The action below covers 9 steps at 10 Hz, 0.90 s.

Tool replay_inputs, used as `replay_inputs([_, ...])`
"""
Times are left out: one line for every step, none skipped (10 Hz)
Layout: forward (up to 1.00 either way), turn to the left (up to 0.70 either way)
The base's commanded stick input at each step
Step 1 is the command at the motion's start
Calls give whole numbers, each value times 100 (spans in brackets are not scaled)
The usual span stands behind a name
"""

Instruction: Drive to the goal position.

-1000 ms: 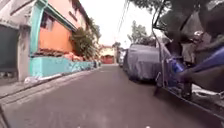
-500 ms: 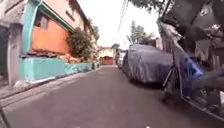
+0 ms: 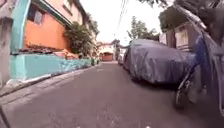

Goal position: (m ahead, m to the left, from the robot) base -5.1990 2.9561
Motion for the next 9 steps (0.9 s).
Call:
replay_inputs([70, 0])
replay_inputs([70, 0])
replay_inputs([70, 0])
replay_inputs([70, 0])
replay_inputs([70, 0])
replay_inputs([70, 0])
replay_inputs([70, 0])
replay_inputs([70, 0])
replay_inputs([70, 0])
